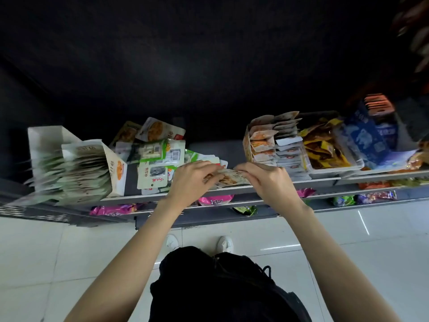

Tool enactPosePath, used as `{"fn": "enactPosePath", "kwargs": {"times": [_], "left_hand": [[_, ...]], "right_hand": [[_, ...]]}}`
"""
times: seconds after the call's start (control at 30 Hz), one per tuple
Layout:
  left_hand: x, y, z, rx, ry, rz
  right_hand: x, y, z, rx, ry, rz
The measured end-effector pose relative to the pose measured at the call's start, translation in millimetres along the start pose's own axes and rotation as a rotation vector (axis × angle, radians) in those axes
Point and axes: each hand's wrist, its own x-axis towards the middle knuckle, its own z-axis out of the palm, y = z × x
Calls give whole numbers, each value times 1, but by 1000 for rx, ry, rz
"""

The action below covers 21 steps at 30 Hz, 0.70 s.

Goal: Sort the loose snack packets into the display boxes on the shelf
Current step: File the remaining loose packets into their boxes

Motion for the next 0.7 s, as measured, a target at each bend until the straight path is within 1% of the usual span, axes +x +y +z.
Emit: {"fn": "enactPosePath", "kwargs": {"times": [0.07,0.17,0.23,0.3,0.33,0.37,0.47,0.5,0.53,0.6,0.7], "left_hand": [[-11,-4,-14,24,125,-93],[-37,-28,-52,87,342,-321],[-62,-57,-87,164,443,-450],[-90,-91,-123,271,474,-548],[-102,-109,-139,321,438,-580],[-112,-128,-153,362,354,-598],[-129,-172,-178,459,-60,-581],[-129,-180,-182,471,-154,-566],[-129,-185,-185,480,-204,-555],[-124,-195,-188,471,-249,-531],[-115,-205,-188,490,-361,-518]], "right_hand": [[7,-13,1,124,85,39],[29,-41,8,279,210,135],[50,-69,16,404,211,241],[72,-97,28,514,173,314],[83,-111,35,549,165,318],[94,-124,43,560,174,299],[129,-161,69,509,256,204],[141,-172,80,489,297,173],[152,-182,89,473,339,145],[175,-198,105,441,408,102],[201,-210,126,365,444,55]]}}
